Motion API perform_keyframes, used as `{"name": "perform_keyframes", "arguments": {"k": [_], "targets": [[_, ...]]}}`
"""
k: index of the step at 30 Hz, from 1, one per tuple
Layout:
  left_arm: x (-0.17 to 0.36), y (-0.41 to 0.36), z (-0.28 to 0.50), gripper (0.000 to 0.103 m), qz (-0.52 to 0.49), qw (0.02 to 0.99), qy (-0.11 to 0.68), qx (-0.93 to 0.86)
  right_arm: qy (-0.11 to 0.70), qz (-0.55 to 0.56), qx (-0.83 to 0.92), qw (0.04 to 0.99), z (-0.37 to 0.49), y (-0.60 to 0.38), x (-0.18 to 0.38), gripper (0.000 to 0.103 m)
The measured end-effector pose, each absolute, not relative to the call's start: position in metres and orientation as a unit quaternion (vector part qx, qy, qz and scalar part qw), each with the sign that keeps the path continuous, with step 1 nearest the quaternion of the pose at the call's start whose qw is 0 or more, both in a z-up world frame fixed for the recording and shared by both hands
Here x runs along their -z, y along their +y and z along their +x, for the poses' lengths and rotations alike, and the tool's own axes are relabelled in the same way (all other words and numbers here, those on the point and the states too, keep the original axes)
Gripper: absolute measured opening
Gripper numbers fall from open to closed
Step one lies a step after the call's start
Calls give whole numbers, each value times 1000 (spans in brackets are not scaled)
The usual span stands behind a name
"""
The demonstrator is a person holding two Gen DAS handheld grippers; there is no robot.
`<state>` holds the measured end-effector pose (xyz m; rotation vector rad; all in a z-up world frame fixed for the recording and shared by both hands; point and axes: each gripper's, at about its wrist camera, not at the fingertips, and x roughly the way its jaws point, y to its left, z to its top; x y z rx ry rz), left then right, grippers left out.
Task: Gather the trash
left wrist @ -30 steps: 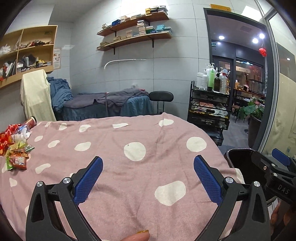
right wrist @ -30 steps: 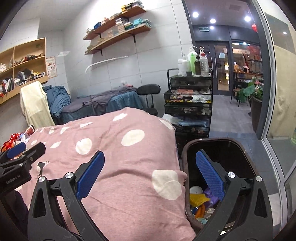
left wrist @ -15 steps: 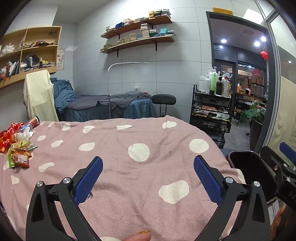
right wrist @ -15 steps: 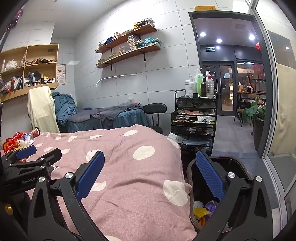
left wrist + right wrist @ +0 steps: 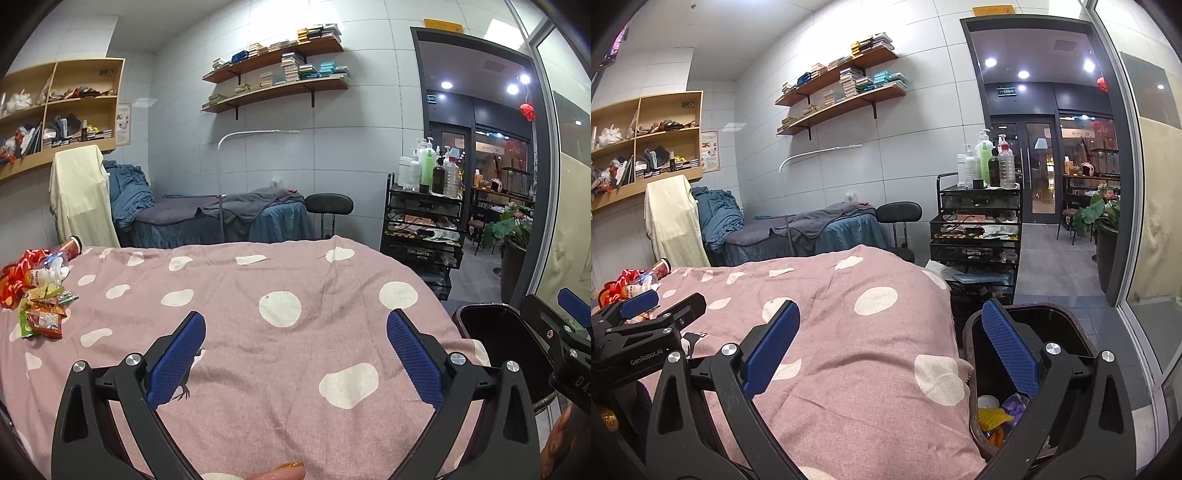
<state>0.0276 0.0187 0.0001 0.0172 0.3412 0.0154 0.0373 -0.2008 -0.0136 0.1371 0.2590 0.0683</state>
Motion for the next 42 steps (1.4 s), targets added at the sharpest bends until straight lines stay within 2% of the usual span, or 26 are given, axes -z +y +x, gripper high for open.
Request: {"name": "perform_keyframes", "arguments": {"k": [42], "targets": [[-1, 18, 30, 98, -8, 984, 179, 5, 141, 88, -32, 986, 41, -212, 19, 97]]}}
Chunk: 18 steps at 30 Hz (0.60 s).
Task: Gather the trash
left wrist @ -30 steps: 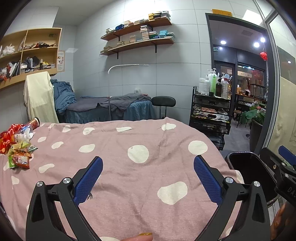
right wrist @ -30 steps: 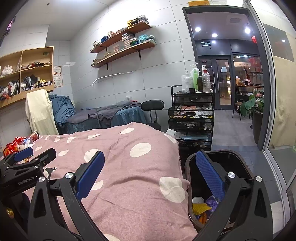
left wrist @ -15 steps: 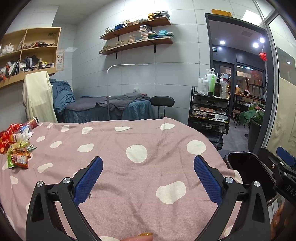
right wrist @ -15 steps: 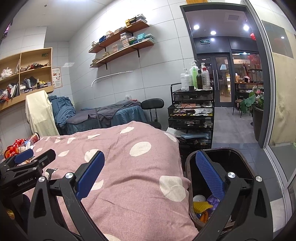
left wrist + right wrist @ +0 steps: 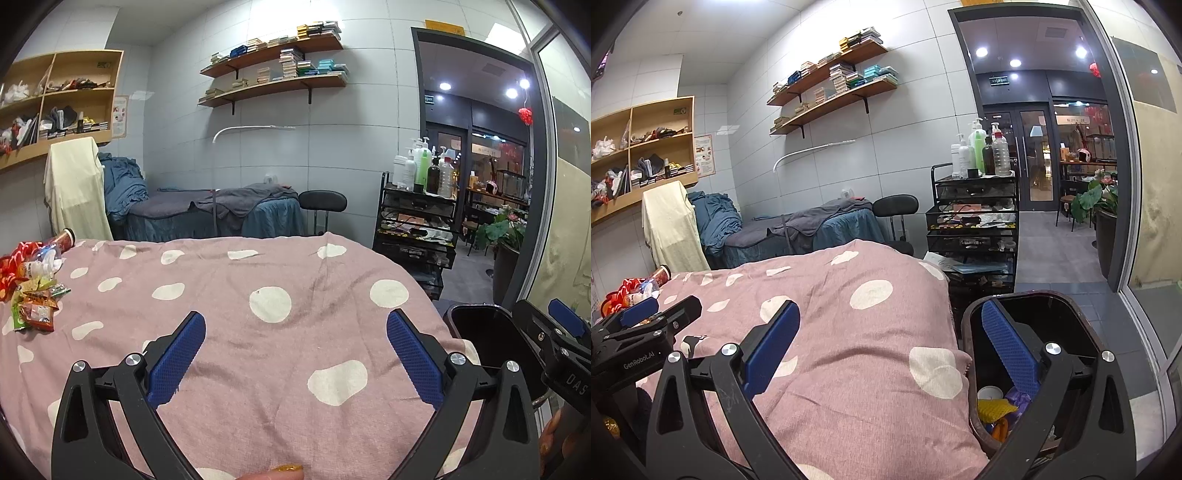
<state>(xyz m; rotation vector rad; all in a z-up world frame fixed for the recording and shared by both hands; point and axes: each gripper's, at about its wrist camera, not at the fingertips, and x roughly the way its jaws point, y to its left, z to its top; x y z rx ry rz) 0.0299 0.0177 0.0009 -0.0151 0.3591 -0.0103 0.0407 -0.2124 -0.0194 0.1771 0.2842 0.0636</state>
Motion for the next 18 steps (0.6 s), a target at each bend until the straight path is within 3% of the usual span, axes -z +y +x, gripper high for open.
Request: {"name": "perform_keyframes", "arguments": {"k": [18], "targets": [[1, 17, 30, 98, -9, 983, 182, 13, 144, 97, -30, 984, 41, -214, 22, 97]]}}
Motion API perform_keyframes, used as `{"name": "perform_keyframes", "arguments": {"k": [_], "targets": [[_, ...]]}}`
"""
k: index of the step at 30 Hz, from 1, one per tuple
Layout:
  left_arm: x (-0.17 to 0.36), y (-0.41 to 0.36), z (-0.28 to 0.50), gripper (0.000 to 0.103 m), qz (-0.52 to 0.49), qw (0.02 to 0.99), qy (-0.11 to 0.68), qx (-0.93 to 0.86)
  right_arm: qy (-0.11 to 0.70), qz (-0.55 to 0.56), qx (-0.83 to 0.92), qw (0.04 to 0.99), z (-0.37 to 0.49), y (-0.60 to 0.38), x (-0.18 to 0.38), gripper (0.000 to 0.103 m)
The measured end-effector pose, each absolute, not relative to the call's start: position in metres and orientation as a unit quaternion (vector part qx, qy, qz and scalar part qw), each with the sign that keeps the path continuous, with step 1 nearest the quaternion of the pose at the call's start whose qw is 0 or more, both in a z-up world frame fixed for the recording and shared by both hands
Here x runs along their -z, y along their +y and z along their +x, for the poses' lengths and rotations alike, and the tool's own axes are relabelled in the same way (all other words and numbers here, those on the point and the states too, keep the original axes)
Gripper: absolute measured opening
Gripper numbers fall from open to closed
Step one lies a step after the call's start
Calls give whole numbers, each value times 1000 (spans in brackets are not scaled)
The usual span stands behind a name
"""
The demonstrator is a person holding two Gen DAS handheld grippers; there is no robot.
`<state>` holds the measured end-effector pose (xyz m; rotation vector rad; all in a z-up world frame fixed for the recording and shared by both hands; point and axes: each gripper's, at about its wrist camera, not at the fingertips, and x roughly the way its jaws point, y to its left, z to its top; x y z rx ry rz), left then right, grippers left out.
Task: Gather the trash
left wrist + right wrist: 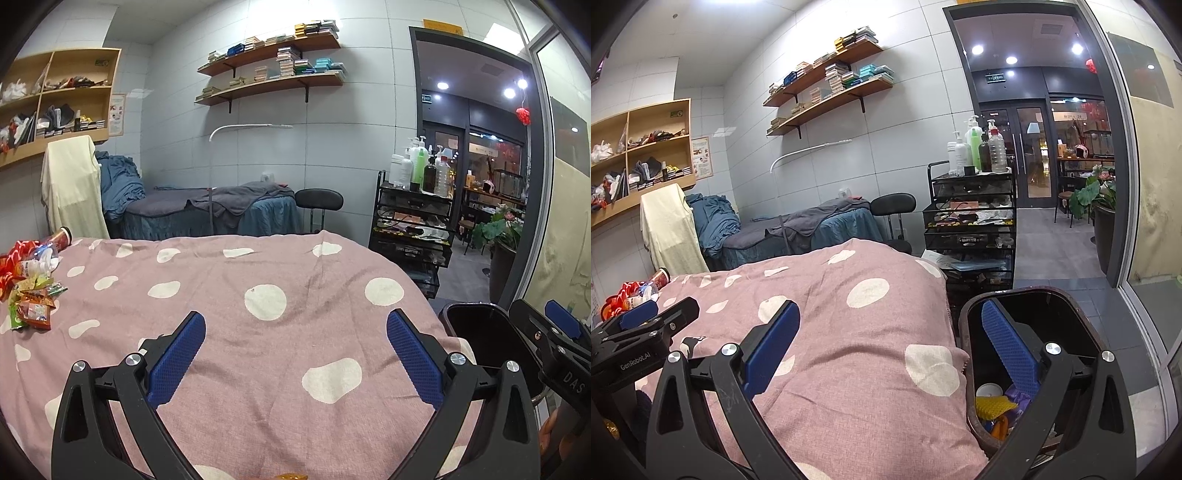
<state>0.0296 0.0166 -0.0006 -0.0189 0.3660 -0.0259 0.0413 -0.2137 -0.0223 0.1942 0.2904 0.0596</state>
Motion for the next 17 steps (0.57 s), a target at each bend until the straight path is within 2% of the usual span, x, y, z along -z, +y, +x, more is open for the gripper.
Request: {"name": "perform_keyframes", "arguments": {"k": [17], "targets": [[4, 19, 33, 98, -7, 982, 191, 15, 150, 103, -23, 983, 40, -217, 25, 98]]}}
